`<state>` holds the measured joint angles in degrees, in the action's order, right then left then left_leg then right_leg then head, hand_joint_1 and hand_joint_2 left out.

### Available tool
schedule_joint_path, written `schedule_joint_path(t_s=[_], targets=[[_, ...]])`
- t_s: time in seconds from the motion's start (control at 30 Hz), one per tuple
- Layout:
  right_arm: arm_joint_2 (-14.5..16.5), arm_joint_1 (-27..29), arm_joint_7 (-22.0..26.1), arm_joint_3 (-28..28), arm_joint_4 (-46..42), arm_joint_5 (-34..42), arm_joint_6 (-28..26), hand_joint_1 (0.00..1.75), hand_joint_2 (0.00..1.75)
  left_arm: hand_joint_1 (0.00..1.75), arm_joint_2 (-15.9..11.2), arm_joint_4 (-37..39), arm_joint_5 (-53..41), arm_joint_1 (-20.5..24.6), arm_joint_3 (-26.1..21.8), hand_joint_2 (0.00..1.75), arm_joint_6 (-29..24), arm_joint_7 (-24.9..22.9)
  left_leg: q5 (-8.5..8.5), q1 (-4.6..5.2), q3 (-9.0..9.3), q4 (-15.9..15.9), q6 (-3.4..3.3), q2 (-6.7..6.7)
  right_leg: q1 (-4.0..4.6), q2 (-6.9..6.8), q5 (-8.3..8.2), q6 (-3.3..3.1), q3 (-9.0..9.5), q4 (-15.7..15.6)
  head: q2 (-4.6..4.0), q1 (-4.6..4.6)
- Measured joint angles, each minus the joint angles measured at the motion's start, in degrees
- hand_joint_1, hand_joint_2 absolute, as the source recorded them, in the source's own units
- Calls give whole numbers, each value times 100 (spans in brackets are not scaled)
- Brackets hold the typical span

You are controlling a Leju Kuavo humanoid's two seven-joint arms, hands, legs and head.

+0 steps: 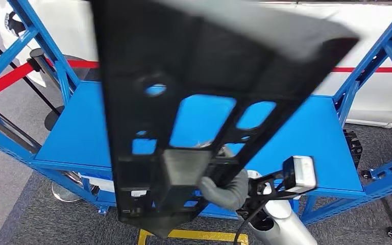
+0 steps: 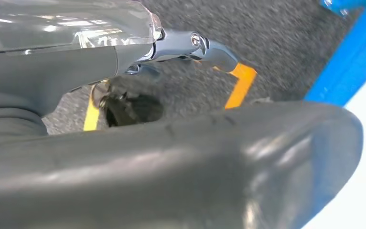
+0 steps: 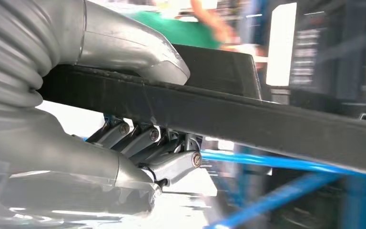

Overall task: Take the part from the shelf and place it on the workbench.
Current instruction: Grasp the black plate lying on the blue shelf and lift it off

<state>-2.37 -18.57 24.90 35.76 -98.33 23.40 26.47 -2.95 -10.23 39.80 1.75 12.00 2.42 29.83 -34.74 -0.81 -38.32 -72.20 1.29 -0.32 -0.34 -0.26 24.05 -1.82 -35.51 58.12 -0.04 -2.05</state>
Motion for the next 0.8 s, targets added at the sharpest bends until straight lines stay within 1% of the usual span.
schedule_joint_path(t_s=[0.03, 0.07, 0.1, 0.13, 0.17, 0.2, 0.23, 0.27, 0.3, 0.33, 0.37, 0.4, 0.43, 0.47, 0.5, 0.53, 0.57, 0.6, 0.63, 0.67, 0.7, 0.73, 0.77, 0.8], targets=[[-18, 27, 11, 53, 46, -145, -46, 161, 175, 0, 0, 0, 18, -2, 0, 0, -21, -17, -57, 0, -24, -164, 6, 0, 8, -3, -25, 0, -46, 14, 0, 0], [-41, 53, 52, 90, 80, -264, -85, 161, 175, 0, 0, 0, 32, -7, 0, 0, -31, -28, -6, 1, 63, -99, 4, 0, 13, -4, -48, 6, -92, 31, 0, 0], [-68, 74, 113, 112, 102, -363, -122, 161, 175, 0, 0, 0, 44, -11, 0, 0, -37, -37, 124, 1, 259, 179, -5, 0, 15, -3, -69, 16, -136, 53, 0, 0], [-99, 88, 188, 121, 114, -449, -150, 161, 175, 0, 0, 0, 49, -10, 0, 0, -41, -43, 256, 2, 531, 614, -24, 0, 15, -3, -90, 34, -173, 79, 0, -1], [-126, 93, 257, 126, 118, -515, -165, 161, 175, 0, 0, 0, 51, -5, 0, 0, -44, -48, 362, 15, 756, 992, -47, -2, 22, -3, -112, 58, -200, 100, 0, 0], [-153, 97, 314, 127, 120, -565, -172, 161, 175, 0, 0, 0, 52, 3, 0, 0, -46, -51, 432, 27, 909, 1266, -75, -5, 27, -3, -136, 89, -218, 115, 0, 3], [-178, 101, 362, 127, 120, -605, -170, 161, 175, 0, 0, 0, 50, 9, 0, 0, -48, -54, 462, 42, 974, 1404, -106, -9, 30, -4, -165, 122, -228, 121, 0, 5], [-201, 109, 393, 127, 119, -646, -169, 161, 175, 0, 0, 0, 47, 10, 0, 0, -48, -55, 493, 59, 957, 1405, -137, -12, 30, -3, -199, 155, -231, 112, 0, 8], [-225, 120, 416, 128, 113, -698, -177, 161, 175, 0, 1, 0, 43, 5, 0, 0, -46, -56, 536, 56, 940, 1414, -171, -12, 27, -1, -233, 189, -236, 102, 0, 10], [-252, 136, 434, 128, 105, -756, -191, 161, 175, 0, 3, 0, 39, 2, 0, 0, -42, -58, 584, 49, 923, 1426, -205, 0, 16, 8, -228, 221, -250, 109, 0, 9], [-287, 152, 444, 129, 91, -818, -208, 161, 175, 0, 7, 0, 34, 1, 0, 0, -32, -59, 639, 39, 893, 1441, -245, 13, 9, 15, -137, 250, -287, 168, 0, 13], [-327, 168, 455, 129, 74, -874, -223, 161, 175, 0, 12, 0, 28, 2, 0, 0, -15, -58, 702, 25, 847, 1456, -280, 26, 3, 22, 53, 277, -357, 332, 0, 19], [-374, 186, 480, 129, 61, -918, -232, 161, 175, 0, 16, 0, 23, 6, 0, 0, 4, -51, 758, 20, 789, 1460, -307, 38, -10, 28, 325, 299, -455, 615, 0, 23], [-420, 211, 514, 129, 50, -953, -230, 161, 175, 0, 19, 0, 20, 8, -1, 0, 20, -41, 810, 20, 716, 1457, -324, 40, -15, 27, 613, 319, -570, 988, 0, 30], [-466, 250, 563, 129, 45, -979, -219, 161, 175, 0, 20, 0, 21, 7, -1, 0, 33, -25, 861, 21, 642, 1450, -328, 41, -22, 27, 834, 336, -664, 1373, 0, 30], [-507, 294, 613, 129, 45, -998, -202, 161, 175, 0, 24, 0, 25, 4, -2, 0, 40, -8, 906, 21, 568, 1441, -323, 41, -29, 27, 943, 348, -702, 1653, 0, 30], [-541, 337, 657, 129, 45, -1018, -185, 161, 175, 0, 28, 0, 30, -1, -2, 0, 44, 6, 947, 21, 496, 1426, -314, 41, -34, 26, 927, 352, -640, 1740, 0, 29], [-570, 368, 698, 129, 46, -1037, -170, 161, 175, 0, 35, 0, 35, -6, -2, 0, 47, 16, 982, 21, 432, 1410, -303, 41, -38, 26, 824, 347, -480, 1621, 0, 29], [-591, 384, 728, 129, 45, -1050, -163, 161, 175, 0, 42, 0, 38, -9, -2, 0, 48, 20, 1012, 21, 380, 1391, -286, 40, -40, 26, 683, 333, -203, 1281, 0, 29], [-606, 390, 756, 129, 44, -1058, -163, 161, 175, 0, 49, 0, 39, -11, -2, 0, 45, 21, 1038, 26, 338, 1373, -265, 38, -36, 27, 596, 313, 120, 841, 0, 29], [-615, 395, 785, 128, 35, -1062, -169, 161, 175, 0, 54, 0, 38, -10, -2, 0, 37, 16, 1066, 33, 312, 1361, -239, 36, -25, 29, 554, 287, 386, 455, 0, 26], [-622, 403, 805, 127, 14, -1068, -185, 161, 175, 0, 57, 0, 36, -9, -2, 0, 24, 3, 1098, 39, 299, 1355, -206, 35, -10, 31, 544, 261, 571, 167, 0, 26], [-626, 412, 818, 123, -17, -1082, -210, 161, 175, 0, 57, 1, 32, -10, -2, 0, 9, -21, 1132, 41, 290, 1357, -172, 33, 8, 32, 561, 238, 639, 40, 0, 27], [-629, 425, 825, 118, -58, -1102, -239, 161, 175, 0, 54, 2, 29, -12, -2, 0, -6, -53, 1170, 39, 286, 1365, -134, 31, 20, 31, 537, 209, 628, 17, 0, 29]])
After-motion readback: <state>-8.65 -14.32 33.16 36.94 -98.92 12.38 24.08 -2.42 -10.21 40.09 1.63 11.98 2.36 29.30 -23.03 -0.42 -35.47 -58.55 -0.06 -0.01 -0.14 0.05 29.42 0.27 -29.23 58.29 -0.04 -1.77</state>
